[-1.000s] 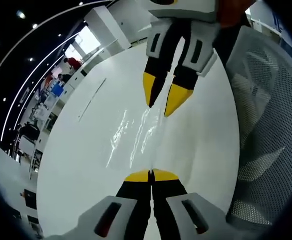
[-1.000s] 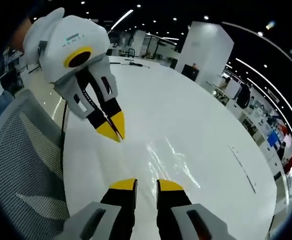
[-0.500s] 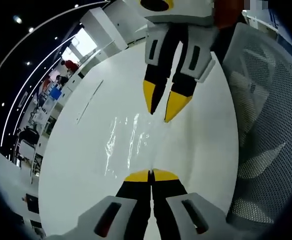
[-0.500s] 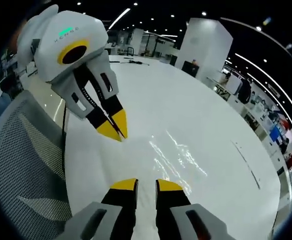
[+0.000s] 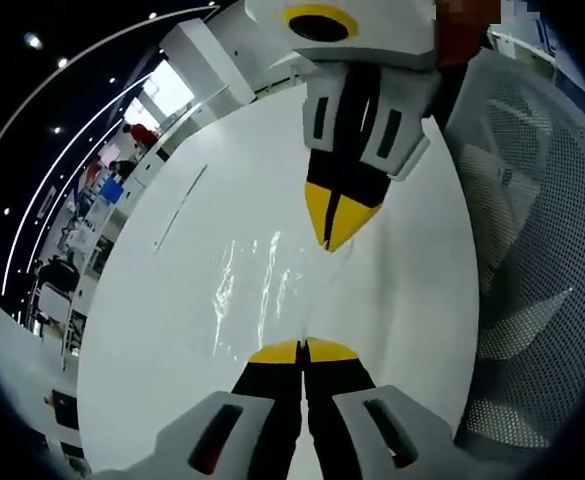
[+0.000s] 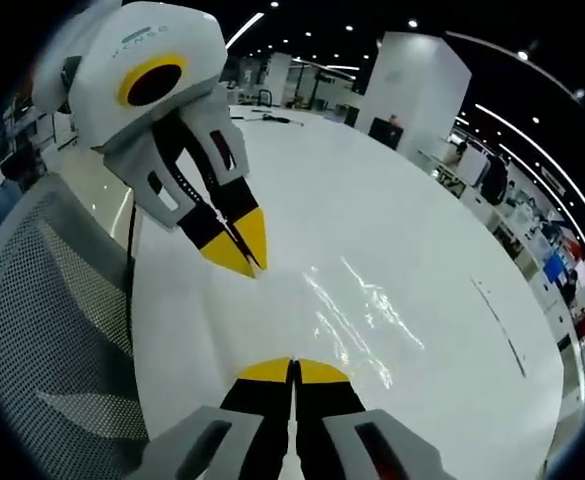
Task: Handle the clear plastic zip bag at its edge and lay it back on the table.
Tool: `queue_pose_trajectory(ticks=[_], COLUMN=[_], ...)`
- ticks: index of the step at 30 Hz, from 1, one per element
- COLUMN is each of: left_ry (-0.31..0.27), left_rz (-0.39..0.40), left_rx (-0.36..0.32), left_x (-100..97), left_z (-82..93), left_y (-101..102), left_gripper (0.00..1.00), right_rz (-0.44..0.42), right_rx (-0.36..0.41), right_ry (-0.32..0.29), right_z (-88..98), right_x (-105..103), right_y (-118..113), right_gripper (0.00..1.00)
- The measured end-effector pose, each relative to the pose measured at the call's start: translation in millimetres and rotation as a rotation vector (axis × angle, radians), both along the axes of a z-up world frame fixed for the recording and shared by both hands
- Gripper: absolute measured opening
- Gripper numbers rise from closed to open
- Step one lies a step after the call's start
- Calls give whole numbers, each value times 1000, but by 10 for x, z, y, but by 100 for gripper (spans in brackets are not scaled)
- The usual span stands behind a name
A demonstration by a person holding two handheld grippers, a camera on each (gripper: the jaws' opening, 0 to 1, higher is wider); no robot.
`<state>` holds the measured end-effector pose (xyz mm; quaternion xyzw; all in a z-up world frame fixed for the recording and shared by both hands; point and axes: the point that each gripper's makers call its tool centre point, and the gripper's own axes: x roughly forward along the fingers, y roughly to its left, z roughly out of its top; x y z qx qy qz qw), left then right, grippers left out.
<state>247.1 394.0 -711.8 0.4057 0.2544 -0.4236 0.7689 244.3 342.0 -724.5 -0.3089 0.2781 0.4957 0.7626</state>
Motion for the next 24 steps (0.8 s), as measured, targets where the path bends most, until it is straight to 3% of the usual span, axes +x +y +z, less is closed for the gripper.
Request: queue_pose_trajectory(ticks=[9,18,24], left_ry=[-13,-78,-119], left_rz=[15,90,8], left_rx=[-27,-103,-123], left_x=[13,40,-119], left_z=[59,335,524], left_y=[9,86,-128], left_gripper=[0,9,9], right_rz=[-51,-116,-137], right_rx=[30,44,67], right_ry=[12,26,39], right_z=[56,96,132], right_x=[55,154,183], right_y=[-2,-44,-33], right_gripper=[0,0,0])
